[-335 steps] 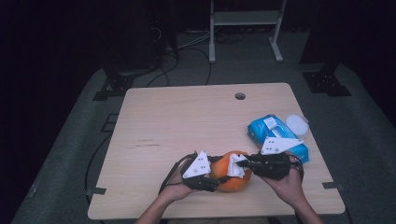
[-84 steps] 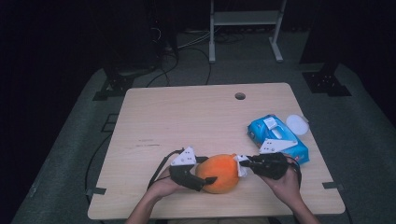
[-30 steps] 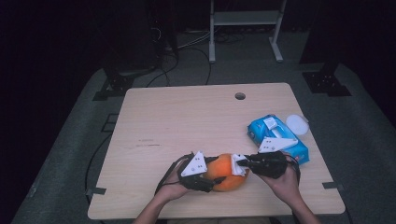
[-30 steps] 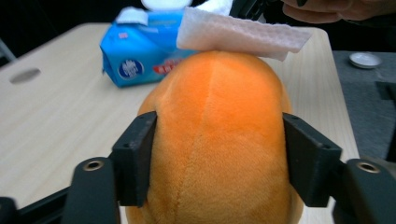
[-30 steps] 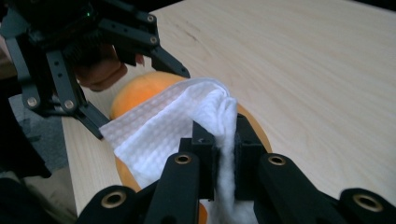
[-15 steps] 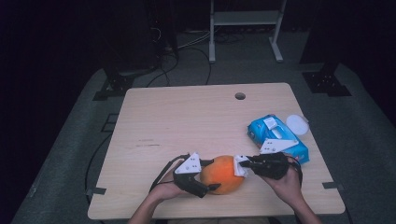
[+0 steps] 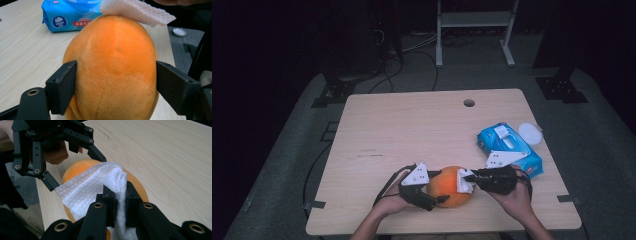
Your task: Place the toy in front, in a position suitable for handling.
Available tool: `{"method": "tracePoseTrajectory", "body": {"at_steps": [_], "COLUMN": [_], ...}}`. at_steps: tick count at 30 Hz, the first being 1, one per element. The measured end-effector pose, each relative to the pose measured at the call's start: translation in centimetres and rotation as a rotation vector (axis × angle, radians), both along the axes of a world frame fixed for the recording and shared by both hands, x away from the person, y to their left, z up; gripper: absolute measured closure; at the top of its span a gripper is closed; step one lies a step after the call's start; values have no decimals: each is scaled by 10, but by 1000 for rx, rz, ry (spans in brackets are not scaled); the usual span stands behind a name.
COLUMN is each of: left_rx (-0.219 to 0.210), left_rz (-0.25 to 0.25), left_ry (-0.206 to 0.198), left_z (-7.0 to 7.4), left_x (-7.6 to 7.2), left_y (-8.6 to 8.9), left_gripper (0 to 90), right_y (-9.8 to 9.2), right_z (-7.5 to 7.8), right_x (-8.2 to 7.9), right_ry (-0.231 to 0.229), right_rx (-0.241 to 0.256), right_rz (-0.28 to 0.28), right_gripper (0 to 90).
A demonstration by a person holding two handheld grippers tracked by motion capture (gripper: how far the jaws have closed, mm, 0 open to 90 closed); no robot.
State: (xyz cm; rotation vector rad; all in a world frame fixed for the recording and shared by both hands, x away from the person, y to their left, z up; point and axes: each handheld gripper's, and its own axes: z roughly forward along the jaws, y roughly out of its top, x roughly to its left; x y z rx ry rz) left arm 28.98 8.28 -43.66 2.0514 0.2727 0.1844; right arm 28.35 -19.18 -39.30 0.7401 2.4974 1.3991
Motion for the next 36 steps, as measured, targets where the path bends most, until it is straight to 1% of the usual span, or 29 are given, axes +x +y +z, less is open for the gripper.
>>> {"method": "tracePoseTrajectory", "body": {"at_steps": [2,3,4,5,7,10,11,12,13,14,15,16,17,18,19,21,23,25,26,28,29,30,31,32,33,34,36], "left_rx": [-3,-2,-5,-4,1,-2,8,12,12,12,-6,-24,-30,-30,-29,-24,-19,0,-5,-18,-26,-34,-37,-37,-32,-32,-25], "left_rz": [0,-1,-1,-3,-6,-10,-13,-15,-15,-14,0,12,20,20,13,7,-9,-12,-7,20,33,33,29,29,27,27,18], "left_ry": [-4,-13,-13,-15,-20,-31,-39,-44,-44,-52,-46,-31,-19,-19,-14,-16,-35,-49,-48,-31,-8,11,18,18,5,5,-17], "left_z": [0,0,0,0,0,0,1,2,2,3,6,7,8,8,6,5,6,8,9,10,9,7,5,5,5,5,7], "left_x": [0,-1,-1,-1,-2,-3,-5,-5,-5,-4,-2,-1,0,0,0,-2,-6,-7,-6,-2,0,1,1,1,-2,-2,-6], "left_y": [0,-1,-1,-2,-4,-6,-7,-7,-7,-6,-2,-1,-1,-1,-3,-5,-13,-13,-11,-8,-7,-8,-8,-8,-11,-11,-18], "left_gripper": [208,207,208,208,207,206,202,200,195,195,186,182,181,190,210,229,229,210,195,160,144,144,152,177,194,205,213], "right_y": [-2,-8,-12,-16,-21,-17,-8,-6,-6,-3,-5,-8,-11,-11,-15,-14,-7,-1,0,-3,-5,-7,-8,-9,-8,-8,0], "right_z": [-1,-3,-5,-7,-8,-6,-2,-2,-2,-1,-2,-3,-4,-4,-6,-4,-1,1,0,-2,-2,-3,-3,-3,-3,-3,1], "right_x": [2,6,8,10,12,10,6,5,5,4,5,6,8,8,10,9,5,2,2,4,5,6,7,7,6,6,2], "right_ry": [9,14,17,27,51,44,35,22,22,10,19,24,28,28,37,34,24,12,6,18,24,23,24,24,24,24,3], "right_rx": [7,-1,-9,-7,18,31,39,28,28,16,18,23,21,21,33,36,46,33,30,33,33,33,34,33,31,31,31], "right_rz": [-4,-32,-53,-70,-81,-65,-31,-23,-23,-19,-24,-32,-43,-43,-54,-51,-26,-2,1,0,-8,-15,-17,-19,-21,-21,-9], "right_gripper": [817,817,817,817,817,817,816,816,816,816,817,816,817,817,817,816,816,816,816,817,817,817,816,816,816,816,816]}}
